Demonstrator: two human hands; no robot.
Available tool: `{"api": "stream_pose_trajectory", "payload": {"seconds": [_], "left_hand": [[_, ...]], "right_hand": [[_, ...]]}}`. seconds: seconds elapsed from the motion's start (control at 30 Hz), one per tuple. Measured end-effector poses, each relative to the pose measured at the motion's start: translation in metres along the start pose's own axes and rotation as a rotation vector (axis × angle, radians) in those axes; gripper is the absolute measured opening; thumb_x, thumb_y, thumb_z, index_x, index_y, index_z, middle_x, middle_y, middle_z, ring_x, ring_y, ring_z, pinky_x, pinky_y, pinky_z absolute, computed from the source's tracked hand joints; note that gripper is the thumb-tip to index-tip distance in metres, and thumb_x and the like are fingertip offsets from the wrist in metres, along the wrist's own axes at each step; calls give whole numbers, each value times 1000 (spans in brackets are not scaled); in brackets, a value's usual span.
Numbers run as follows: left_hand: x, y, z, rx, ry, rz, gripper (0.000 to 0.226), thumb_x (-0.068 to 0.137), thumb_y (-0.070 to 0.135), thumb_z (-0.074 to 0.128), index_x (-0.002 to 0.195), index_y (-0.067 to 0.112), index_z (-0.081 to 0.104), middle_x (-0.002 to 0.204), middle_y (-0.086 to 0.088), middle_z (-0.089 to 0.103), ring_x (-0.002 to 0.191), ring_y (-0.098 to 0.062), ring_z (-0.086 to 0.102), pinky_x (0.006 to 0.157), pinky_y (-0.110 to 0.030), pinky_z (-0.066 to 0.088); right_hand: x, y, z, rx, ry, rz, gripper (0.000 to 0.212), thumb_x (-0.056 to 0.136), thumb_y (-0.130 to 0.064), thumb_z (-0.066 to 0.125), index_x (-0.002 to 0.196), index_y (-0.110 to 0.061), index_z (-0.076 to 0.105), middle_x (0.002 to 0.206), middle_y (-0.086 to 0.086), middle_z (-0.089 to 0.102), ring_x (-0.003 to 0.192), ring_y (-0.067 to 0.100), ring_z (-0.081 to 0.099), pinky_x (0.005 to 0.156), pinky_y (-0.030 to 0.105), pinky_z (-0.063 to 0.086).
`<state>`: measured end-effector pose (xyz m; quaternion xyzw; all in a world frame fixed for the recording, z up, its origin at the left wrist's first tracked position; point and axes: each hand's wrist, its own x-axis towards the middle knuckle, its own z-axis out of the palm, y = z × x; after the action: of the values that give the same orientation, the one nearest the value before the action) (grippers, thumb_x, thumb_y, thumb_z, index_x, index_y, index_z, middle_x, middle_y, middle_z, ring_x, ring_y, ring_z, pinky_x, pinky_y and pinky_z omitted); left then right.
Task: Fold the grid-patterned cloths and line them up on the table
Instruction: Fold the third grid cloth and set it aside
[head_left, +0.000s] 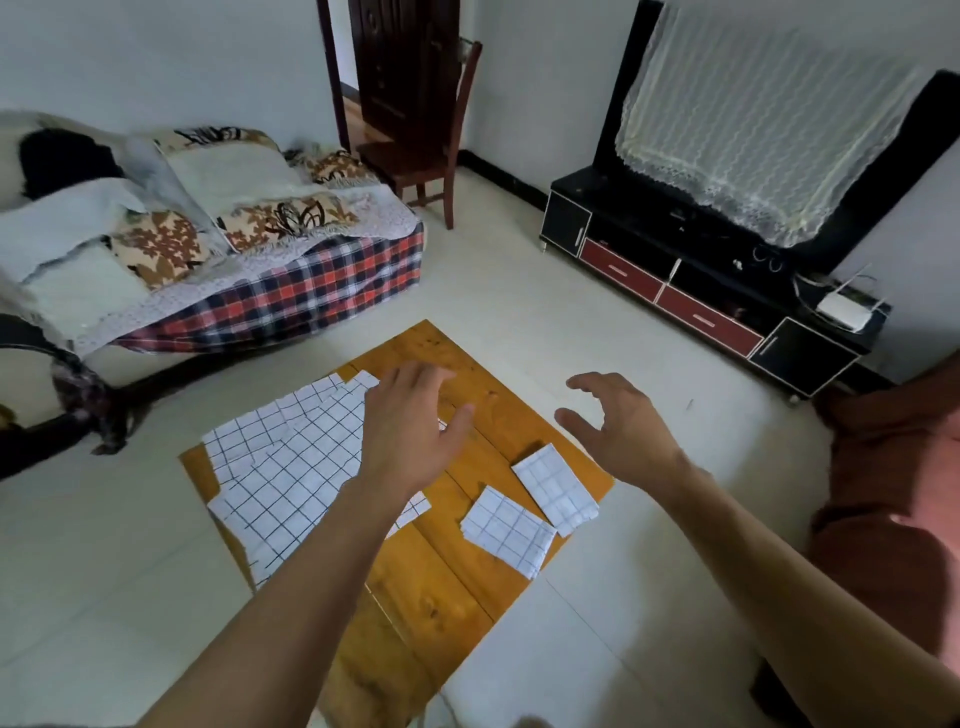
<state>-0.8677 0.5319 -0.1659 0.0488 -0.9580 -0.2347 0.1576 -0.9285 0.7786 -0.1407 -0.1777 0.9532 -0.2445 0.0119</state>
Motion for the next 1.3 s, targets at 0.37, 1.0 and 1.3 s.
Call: {"api": "stream_pose_trajectory", "payload": {"seconds": [0.37,1.0,1.3], "left_hand": [[-77,48,-31,-123,25,-151,29,93,41,61,118,25,61,127,5,59,123,-18,47,101,-42,41],[-207,29,-137,151,123,-293,36,91,44,62,122,26,59,133,4,54,122,-20,47,106,-45,38],[-302,-129,-216,77,167,-412,29,92,44,60,117,28,60,132,5,56,124,-18,47,101,-39,38]], "right_hand": [[-59,2,-43,26,29,-126,46,94,-50,56,134,-26,52,136,-2,54,114,17,55,95,33,49],[-145,-95,-1,32,-60,-307,48,95,-49,53,138,-25,49,144,-3,49,128,16,47,97,26,40],[-177,-250,102,29,-147,-394,47,94,-45,58,136,-24,52,140,-3,52,130,16,45,104,28,36]]}}
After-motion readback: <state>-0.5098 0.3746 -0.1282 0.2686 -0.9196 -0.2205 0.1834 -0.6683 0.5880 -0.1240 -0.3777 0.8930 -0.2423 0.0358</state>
